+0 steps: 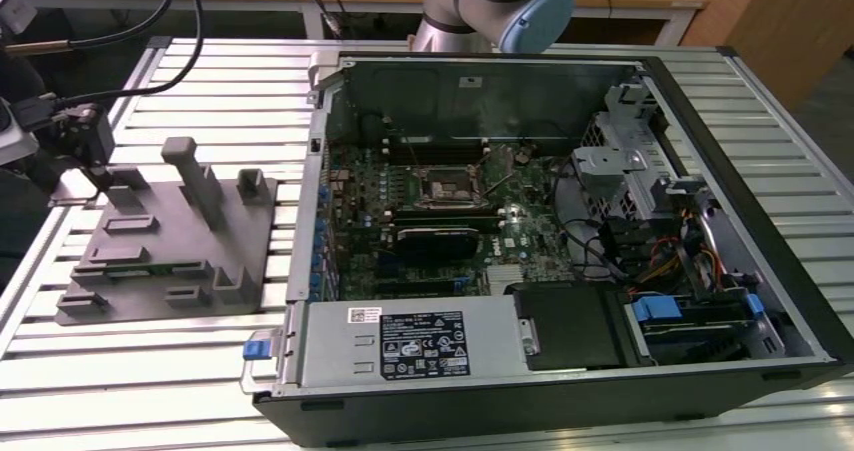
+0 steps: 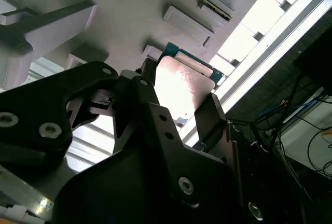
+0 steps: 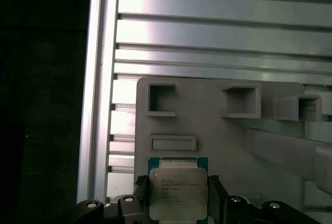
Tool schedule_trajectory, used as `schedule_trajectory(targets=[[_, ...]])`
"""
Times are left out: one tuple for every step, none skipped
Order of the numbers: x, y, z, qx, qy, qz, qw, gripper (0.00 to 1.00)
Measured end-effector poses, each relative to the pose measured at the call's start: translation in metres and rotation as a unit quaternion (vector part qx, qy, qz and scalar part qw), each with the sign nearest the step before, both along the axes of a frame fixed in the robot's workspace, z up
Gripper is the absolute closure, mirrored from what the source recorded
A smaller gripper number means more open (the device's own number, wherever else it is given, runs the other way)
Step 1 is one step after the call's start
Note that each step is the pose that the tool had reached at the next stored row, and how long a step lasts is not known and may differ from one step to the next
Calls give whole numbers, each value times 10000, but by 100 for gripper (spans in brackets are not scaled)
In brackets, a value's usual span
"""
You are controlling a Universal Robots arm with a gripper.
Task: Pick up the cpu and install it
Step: 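Pick up the cpu and move it towards the insertion slot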
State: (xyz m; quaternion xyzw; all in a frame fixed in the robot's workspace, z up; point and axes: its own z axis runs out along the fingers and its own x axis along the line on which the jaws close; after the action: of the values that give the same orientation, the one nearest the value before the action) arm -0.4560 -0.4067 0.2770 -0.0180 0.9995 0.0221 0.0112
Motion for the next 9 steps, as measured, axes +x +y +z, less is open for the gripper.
schedule_trajectory(targets=[[0, 0, 4, 0, 0, 0, 10000, 46], [0, 0, 9, 0, 1, 0, 10000, 46], [0, 0, 13, 0, 1, 0, 10000, 46], [0, 0, 17, 0, 0, 0, 10000, 46], [0, 0, 21, 0, 0, 0, 10000, 46], [0, 0, 25, 0, 0, 0, 10000, 46], [0, 0, 29, 0, 0, 0, 10000, 46], [0, 0, 33, 0, 0, 0, 10000, 46], [0, 0, 37, 0, 0, 0, 10000, 46]])
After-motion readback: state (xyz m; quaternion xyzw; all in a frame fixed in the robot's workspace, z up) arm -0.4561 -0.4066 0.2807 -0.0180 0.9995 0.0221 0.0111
